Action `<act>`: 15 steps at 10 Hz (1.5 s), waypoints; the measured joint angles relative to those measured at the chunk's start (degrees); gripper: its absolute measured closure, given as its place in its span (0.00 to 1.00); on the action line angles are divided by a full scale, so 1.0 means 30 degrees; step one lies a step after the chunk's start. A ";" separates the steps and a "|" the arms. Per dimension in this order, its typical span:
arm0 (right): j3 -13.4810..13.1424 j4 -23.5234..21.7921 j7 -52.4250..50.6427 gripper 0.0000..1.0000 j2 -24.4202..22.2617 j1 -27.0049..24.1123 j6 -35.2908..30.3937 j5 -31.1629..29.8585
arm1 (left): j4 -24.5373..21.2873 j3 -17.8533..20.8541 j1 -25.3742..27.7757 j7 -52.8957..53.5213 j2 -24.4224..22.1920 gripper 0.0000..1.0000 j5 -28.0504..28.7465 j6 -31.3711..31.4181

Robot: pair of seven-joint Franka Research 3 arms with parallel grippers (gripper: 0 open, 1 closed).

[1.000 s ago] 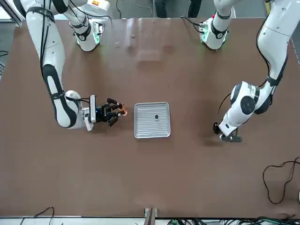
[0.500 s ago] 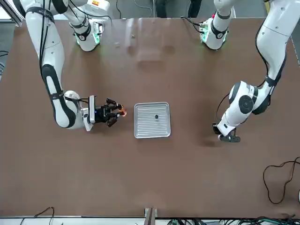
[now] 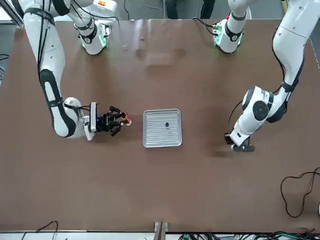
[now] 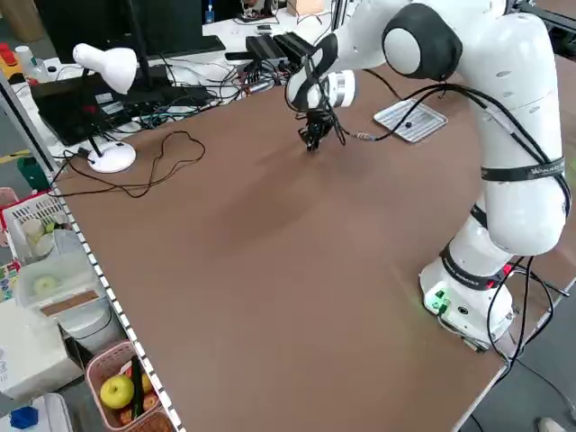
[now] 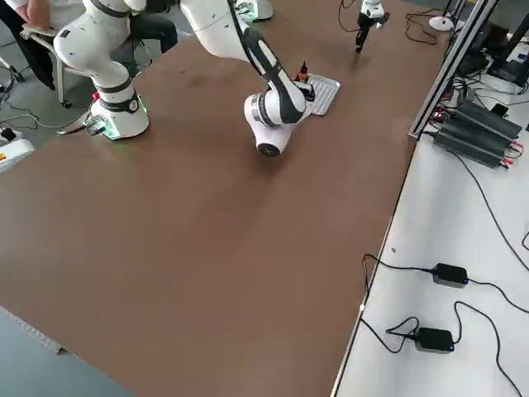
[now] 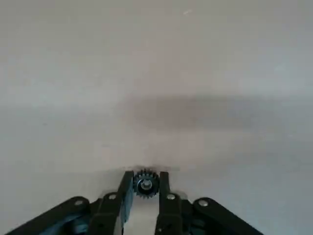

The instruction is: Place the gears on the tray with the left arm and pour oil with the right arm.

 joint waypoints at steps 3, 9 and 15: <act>0.0071 -0.0123 -0.0034 0.69 -0.0001 0.0059 0.0195 -0.0015 | 0.1434 -0.1189 -0.3144 -0.6028 -0.0013 0.75 0.0014 -0.1608; 0.0142 -0.0180 -0.0034 0.69 -0.0001 0.0702 0.1128 -0.0022 | 0.4974 -0.1187 -0.9365 -1.4024 0.1669 0.75 -0.0021 -0.3371; 0.0228 -0.0257 -0.0024 0.69 -0.0001 0.1205 0.1863 -0.0022 | 0.6506 0.1000 -1.3811 -1.6517 0.3135 0.75 -0.0003 -0.3370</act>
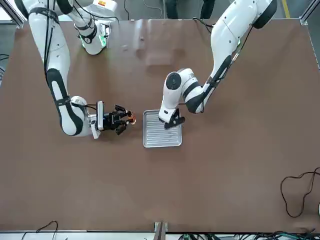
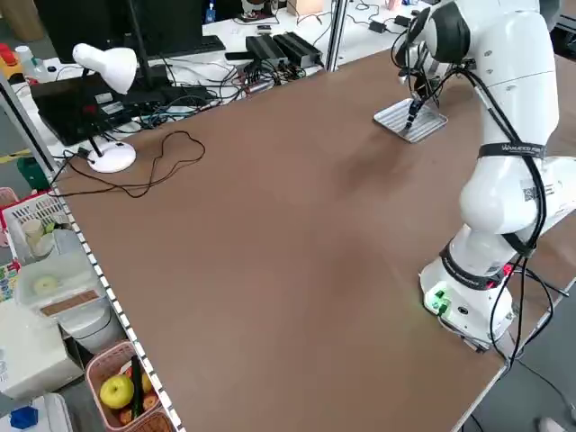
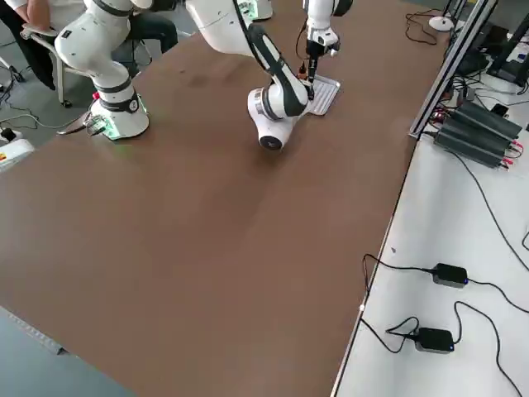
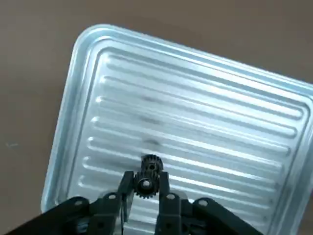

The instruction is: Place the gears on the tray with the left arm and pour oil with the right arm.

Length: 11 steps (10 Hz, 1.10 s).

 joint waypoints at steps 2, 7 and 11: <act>0.0001 -0.0200 0.0008 0.69 0.0001 0.0043 0.0052 0.0000 | 0.0228 0.0109 0.0035 -0.0001 0.0141 0.70 0.0000 0.0001; 0.0133 -0.0307 0.0038 0.69 0.0000 0.0323 0.0054 0.0484 | 0.0787 0.0127 0.0162 0.0069 0.0135 0.08 0.0033 0.0003; 0.0231 -0.0385 0.0324 0.69 0.0000 0.2439 0.1134 0.3181 | 0.2045 0.0313 0.1890 0.5477 -0.0466 0.01 0.0180 -0.1174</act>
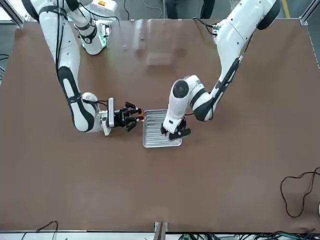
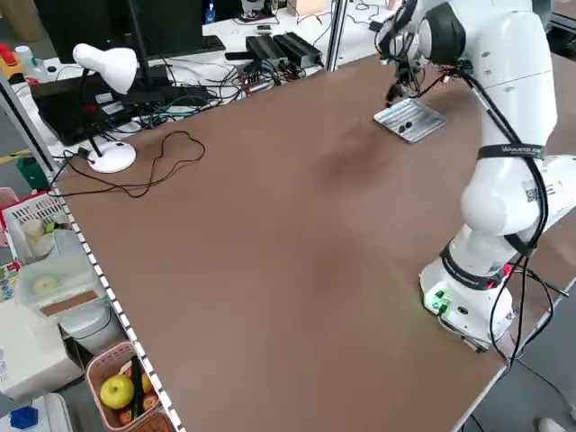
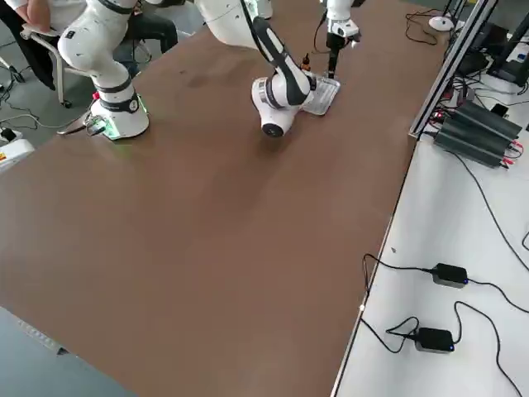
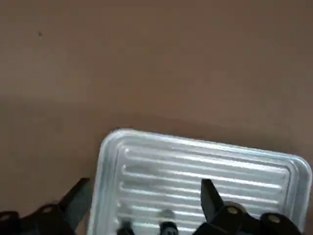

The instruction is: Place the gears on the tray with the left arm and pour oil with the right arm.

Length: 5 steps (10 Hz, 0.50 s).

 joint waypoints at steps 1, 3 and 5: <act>0.0012 -0.0015 0.0163 0.69 0.0000 0.0517 0.0127 0.0838 | 0.0722 -0.0067 0.0733 0.2140 -0.0373 0.01 -0.0004 -0.1250; 0.0025 -0.0057 0.0590 0.69 0.0001 0.1497 0.0453 0.2178 | 0.1896 -0.0268 0.1785 0.5687 -0.0933 0.01 -0.0138 -0.2882; 0.0183 -0.0178 0.1828 0.69 0.0003 0.2100 0.0589 0.2951 | 0.2443 -0.0280 0.3022 0.9583 -0.1116 0.01 -0.1377 -0.3051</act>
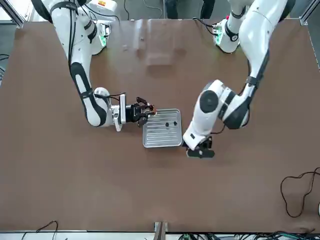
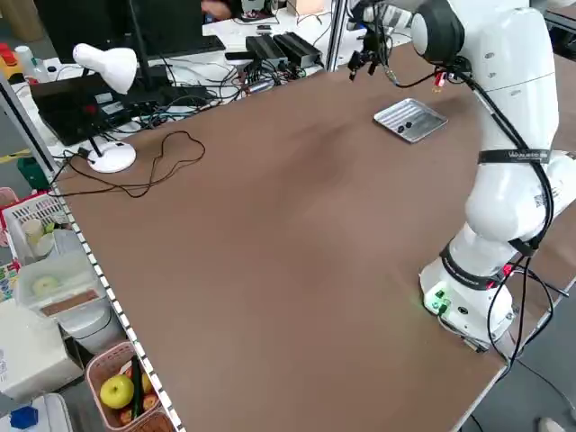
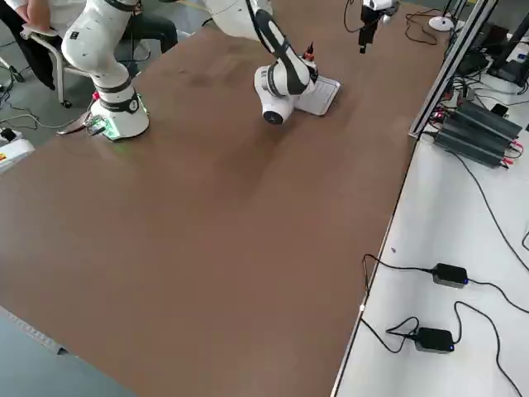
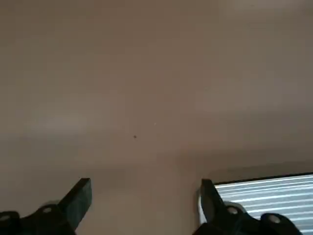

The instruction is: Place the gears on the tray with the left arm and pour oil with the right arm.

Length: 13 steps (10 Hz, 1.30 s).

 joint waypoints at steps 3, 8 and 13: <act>0.0426 -0.0100 0.1741 0.69 0.0003 0.0561 0.1335 0.0691 | 0.0759 -0.0021 0.2017 0.4691 -0.0312 0.01 -0.1602 -0.0652; 0.1669 -0.0553 0.5216 0.69 0.0002 0.0938 0.3105 0.1307 | 0.1822 -0.0514 0.4543 0.9724 -0.0751 0.01 -0.3668 -0.3397; 0.2904 -0.0965 0.9058 0.69 0.0056 0.0972 0.3287 0.3892 | 0.2627 0.4852 0.2879 1.3475 -0.3155 0.01 -0.7789 -0.8973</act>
